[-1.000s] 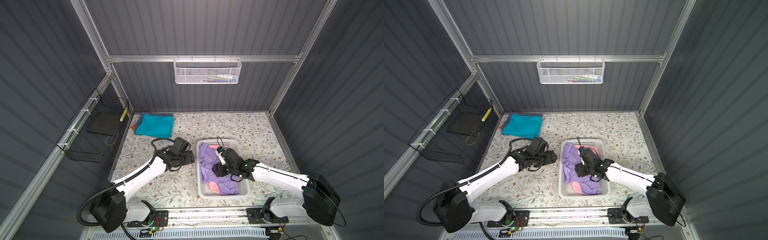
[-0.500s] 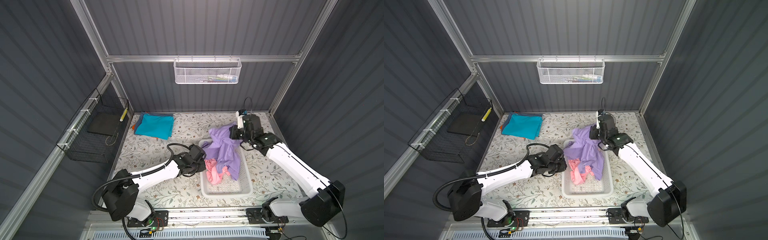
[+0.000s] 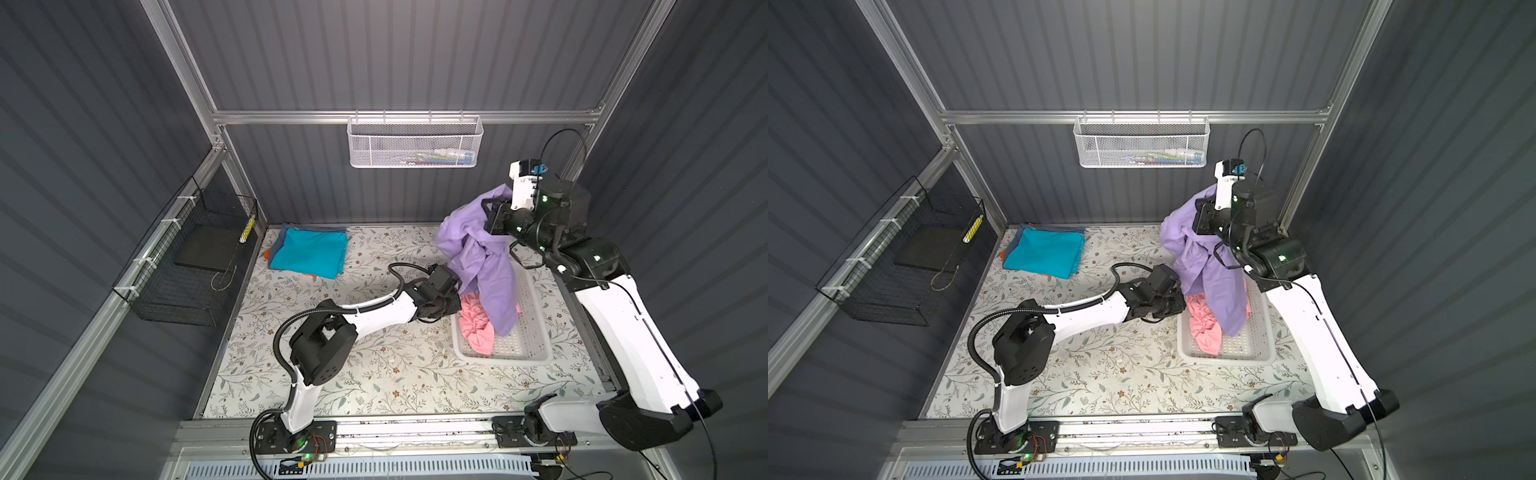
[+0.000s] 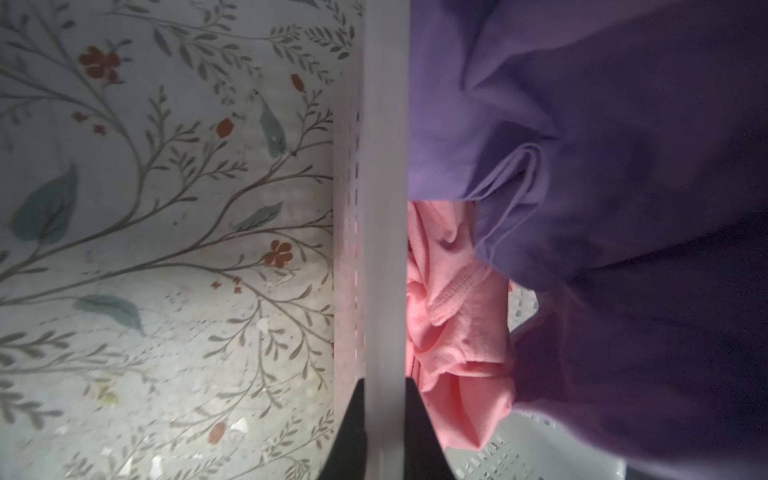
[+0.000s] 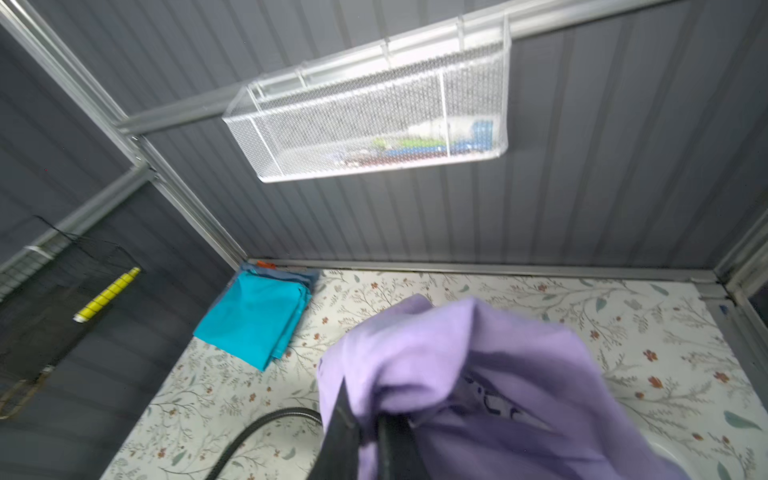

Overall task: Fold and stack the t-shirts
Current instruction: 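Lift the lavender t-shirt out of the basket with both grippers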

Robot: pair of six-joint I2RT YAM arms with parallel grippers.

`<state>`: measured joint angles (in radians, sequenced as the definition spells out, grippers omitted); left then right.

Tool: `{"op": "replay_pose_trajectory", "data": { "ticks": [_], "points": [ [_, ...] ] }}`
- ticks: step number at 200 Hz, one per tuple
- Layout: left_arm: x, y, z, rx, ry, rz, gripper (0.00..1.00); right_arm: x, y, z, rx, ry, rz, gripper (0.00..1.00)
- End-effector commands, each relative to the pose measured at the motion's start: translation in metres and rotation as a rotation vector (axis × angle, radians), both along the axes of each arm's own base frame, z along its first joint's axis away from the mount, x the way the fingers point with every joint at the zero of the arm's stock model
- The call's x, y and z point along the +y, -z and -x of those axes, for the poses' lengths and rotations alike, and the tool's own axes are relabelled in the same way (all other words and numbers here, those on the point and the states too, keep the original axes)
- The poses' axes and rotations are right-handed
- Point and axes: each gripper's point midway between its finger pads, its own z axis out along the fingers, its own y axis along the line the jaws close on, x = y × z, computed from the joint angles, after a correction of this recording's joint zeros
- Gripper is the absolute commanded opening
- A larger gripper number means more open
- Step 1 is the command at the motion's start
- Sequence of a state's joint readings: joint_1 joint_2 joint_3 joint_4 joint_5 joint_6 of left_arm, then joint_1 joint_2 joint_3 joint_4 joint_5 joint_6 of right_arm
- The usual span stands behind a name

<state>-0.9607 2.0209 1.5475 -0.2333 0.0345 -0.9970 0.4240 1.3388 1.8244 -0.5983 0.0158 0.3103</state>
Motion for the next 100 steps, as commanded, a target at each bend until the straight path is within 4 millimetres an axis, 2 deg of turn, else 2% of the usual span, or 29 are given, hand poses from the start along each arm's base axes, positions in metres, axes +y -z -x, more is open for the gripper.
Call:
{"op": "replay_pose_trajectory", "data": {
  "ticks": [1, 18, 42, 56, 60, 82, 100],
  "points": [
    [-0.013, -0.038, -0.001, -0.039, 0.032, 0.077, 0.22, 0.013, -0.046, 0.019, -0.091, -0.103, -0.086, 0.0],
    [0.0, -0.059, -0.003, -0.093, 0.02, 0.075, 0.39, 0.024, -0.066, 0.029, -0.114, -0.174, -0.147, 0.0],
    [0.042, -0.098, -0.007, -0.17, -0.045, 0.081, 0.58, 0.056, -0.085, 0.042, -0.113, -0.353, -0.258, 0.0],
    [0.079, -0.131, -0.01, -0.246, -0.115, 0.083, 0.63, 0.082, -0.094, 0.053, -0.11, -0.494, -0.312, 0.0],
    [0.094, -0.127, -0.006, -0.257, -0.136, 0.049, 0.64, 0.086, -0.096, 0.055, -0.11, -0.514, -0.318, 0.0],
    [0.169, -0.161, 0.003, -0.389, -0.3, -0.048, 0.72, 0.12, -0.101, 0.065, -0.116, -0.615, -0.305, 0.0],
    [0.227, -0.178, 0.017, -0.454, -0.439, -0.106, 0.76, 0.146, -0.091, 0.066, -0.092, -0.663, -0.279, 0.0]
  ]
}}
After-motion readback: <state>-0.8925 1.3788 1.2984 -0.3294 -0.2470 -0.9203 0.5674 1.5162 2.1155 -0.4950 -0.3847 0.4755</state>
